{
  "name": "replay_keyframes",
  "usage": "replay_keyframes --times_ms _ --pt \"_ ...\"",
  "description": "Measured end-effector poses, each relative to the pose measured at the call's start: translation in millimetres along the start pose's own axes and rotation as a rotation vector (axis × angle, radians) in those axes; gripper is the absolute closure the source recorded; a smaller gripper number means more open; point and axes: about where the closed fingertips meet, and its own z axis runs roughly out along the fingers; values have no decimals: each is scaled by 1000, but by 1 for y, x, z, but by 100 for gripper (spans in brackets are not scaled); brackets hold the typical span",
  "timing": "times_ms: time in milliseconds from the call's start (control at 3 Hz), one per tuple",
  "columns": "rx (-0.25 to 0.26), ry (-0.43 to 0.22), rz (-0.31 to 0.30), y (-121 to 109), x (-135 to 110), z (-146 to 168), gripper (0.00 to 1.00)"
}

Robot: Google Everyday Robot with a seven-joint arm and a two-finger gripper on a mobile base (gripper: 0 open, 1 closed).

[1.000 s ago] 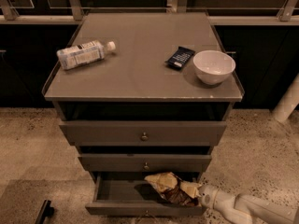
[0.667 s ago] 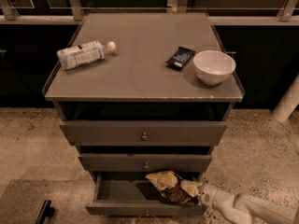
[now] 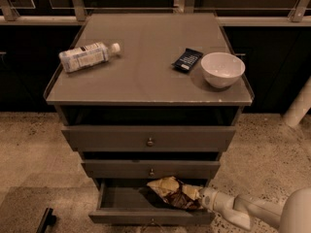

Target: Place brown chip bag into bottom drawer

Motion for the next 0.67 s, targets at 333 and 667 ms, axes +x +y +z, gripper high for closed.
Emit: replay_keyframes --times_ms 333,667 --pt "-1 0 -1 0 0 1 81" --pt "-1 0 -1 0 0 1 58"
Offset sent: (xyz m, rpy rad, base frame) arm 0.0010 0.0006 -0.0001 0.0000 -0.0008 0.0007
